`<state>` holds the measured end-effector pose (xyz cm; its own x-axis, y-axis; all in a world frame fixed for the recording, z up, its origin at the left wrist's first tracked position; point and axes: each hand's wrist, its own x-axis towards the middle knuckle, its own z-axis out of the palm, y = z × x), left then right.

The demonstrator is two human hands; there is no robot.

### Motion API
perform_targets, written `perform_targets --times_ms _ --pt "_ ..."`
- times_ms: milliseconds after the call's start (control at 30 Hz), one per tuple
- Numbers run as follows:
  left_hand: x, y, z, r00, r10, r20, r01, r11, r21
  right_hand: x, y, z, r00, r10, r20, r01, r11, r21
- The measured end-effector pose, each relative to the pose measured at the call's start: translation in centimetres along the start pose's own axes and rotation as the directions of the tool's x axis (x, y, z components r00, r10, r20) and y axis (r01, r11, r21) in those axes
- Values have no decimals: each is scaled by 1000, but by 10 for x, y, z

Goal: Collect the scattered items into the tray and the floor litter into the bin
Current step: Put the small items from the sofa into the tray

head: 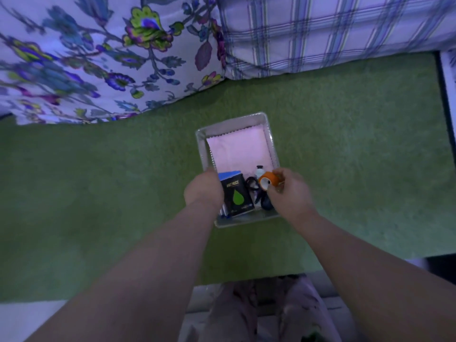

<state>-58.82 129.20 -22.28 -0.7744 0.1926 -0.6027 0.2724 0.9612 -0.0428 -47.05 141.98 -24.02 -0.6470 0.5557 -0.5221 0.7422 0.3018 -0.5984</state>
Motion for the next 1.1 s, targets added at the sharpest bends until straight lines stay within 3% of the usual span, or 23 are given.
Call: perform_targets --times_ms 267,300,367,467,633,767,933,1100 --pt "2 -32 -1 997 5 79 1 997 -75 -6 -24 44 967 9 253 9 998 -70" --pt "2 -34 1 996 1 91 6 997 -75 -7 -25 45 972 6 236 17 996 -92" --pt "1 -40 5 986 -16 167 32 995 -92 -10 -25 46 998 -28 56 39 978 -207" --pt "-1 -42 13 934 23 356 41 984 -171 -13 -22 37 984 23 -175 -85 931 -354" --pt "-5 -42 22 917 46 397 100 936 -339 -9 -22 30 964 258 -64 -264 903 -340" --pt "-9 -61 16 929 34 369 75 958 -278 -11 -26 31 928 367 -61 -370 897 -244" --pt "-18 -104 4 930 -7 368 74 983 -169 -27 -54 38 932 360 38 -328 884 -333" --pt "-41 -152 -21 945 -70 318 127 978 -163 -41 -104 51 971 203 123 -136 901 -411"
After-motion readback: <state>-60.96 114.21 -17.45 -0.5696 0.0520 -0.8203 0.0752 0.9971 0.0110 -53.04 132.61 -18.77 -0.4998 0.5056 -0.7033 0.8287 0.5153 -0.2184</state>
